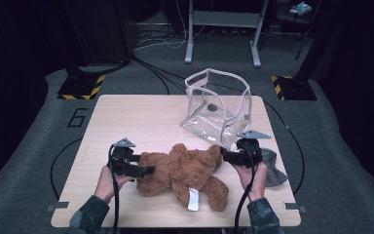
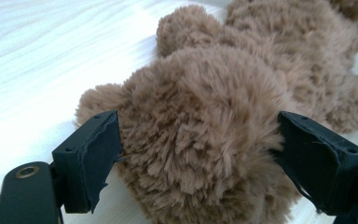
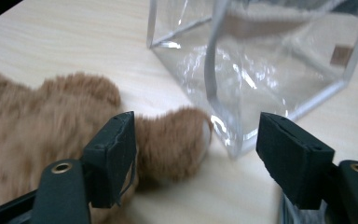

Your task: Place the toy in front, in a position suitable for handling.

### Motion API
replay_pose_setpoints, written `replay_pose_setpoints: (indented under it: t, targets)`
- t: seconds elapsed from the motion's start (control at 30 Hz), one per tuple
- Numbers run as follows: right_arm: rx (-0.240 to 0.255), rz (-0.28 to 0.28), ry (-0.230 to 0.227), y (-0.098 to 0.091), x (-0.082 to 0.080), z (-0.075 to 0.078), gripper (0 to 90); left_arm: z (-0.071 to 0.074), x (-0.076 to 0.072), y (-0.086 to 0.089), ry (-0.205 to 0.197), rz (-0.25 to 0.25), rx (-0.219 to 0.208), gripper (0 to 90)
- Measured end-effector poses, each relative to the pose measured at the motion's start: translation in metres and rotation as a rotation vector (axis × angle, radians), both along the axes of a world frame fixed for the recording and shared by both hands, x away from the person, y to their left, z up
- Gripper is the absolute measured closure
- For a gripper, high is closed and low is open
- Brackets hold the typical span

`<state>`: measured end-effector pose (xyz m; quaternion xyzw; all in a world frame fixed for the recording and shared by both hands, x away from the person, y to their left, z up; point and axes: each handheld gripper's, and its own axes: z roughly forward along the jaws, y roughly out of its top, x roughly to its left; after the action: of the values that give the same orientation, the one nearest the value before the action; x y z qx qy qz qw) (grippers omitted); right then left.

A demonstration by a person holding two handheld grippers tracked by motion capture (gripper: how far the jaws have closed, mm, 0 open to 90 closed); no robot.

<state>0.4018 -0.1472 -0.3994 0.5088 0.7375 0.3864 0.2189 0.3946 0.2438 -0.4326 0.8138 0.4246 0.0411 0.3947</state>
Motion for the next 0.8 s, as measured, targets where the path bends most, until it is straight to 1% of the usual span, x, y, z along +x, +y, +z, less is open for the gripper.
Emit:
replay_pose_setpoints:
  t: [0.07,0.1,0.13,0.17,0.2,0.23,0.27,0.33,0.4,0.5,0.53,0.57,0.63,0.67,0.7,0.77,0.8]
  targets:
    - [-0.009,-0.007,-0.003,0.006,0.010,0.004,28.8,-0.004,-0.001,-0.002,0.009,0.005,-0.005,15.6]
    - [-0.019,-0.013,-0.008,0.012,0.018,0.006,29.1,-0.005,-0.001,-0.002,0.014,0.004,-0.008,16.2]
    - [-0.024,-0.019,-0.008,0.015,0.021,0.008,29.0,-0.007,-0.001,-0.001,0.013,0.000,-0.017,16.3]
    - [-0.024,-0.019,-0.008,0.015,0.021,0.008,29.0,-0.007,-0.001,-0.001,0.013,0.000,-0.017,16.4]
    - [-0.040,-0.039,-0.016,0.021,0.030,0.010,28.9,-0.007,-0.001,-0.001,0.010,-0.001,-0.019,16.4]
    - [-0.044,-0.055,-0.018,0.024,0.033,0.010,28.8,-0.008,0.000,0.001,0.011,-0.009,-0.016,16.5]
    - [-0.049,-0.072,-0.020,0.026,0.036,0.011,28.5,-0.008,-0.001,0.000,0.018,0.002,-0.026,16.5]
    - [-0.036,-0.098,-0.016,0.027,0.043,0.009,27.5,-0.009,-0.001,0.002,0.021,-0.007,-0.025,16.5]
    - [-0.034,-0.123,-0.013,0.027,0.049,0.007,27.6,-0.011,0.000,0.002,0.022,-0.003,-0.033,16.5]
    - [-0.020,-0.175,-0.002,0.024,0.057,0.003,30.8,-0.012,0.001,0.002,0.028,-0.013,-0.032,16.5]
    - [0.001,-0.190,0.007,0.024,0.061,0.001,31.6,-0.012,0.001,0.002,0.029,-0.017,-0.031,16.5]
    - [-0.008,-0.200,0.011,0.023,0.063,0.000,33.2,-0.013,0.001,0.002,0.024,-0.013,-0.033,16.5]
    - [0.000,-0.208,0.016,0.022,0.068,-0.003,34.2,-0.013,0.001,0.002,0.029,-0.014,-0.036,16.5]
    - [-0.006,-0.211,0.014,0.022,0.070,-0.004,35.6,-0.013,0.002,0.002,0.033,-0.018,-0.038,16.5]
    - [-0.001,-0.216,0.016,0.022,0.072,-0.005,37.2,-0.014,0.002,0.002,0.033,-0.019,-0.039,16.5]
    - [0.014,-0.229,0.022,0.023,0.077,-0.007,42.4,-0.014,0.001,0.002,0.038,-0.021,-0.037,16.7]
    - [0.009,-0.235,0.020,0.024,0.079,-0.008,46.1,-0.014,0.001,0.002,0.035,-0.023,-0.036,17.0]
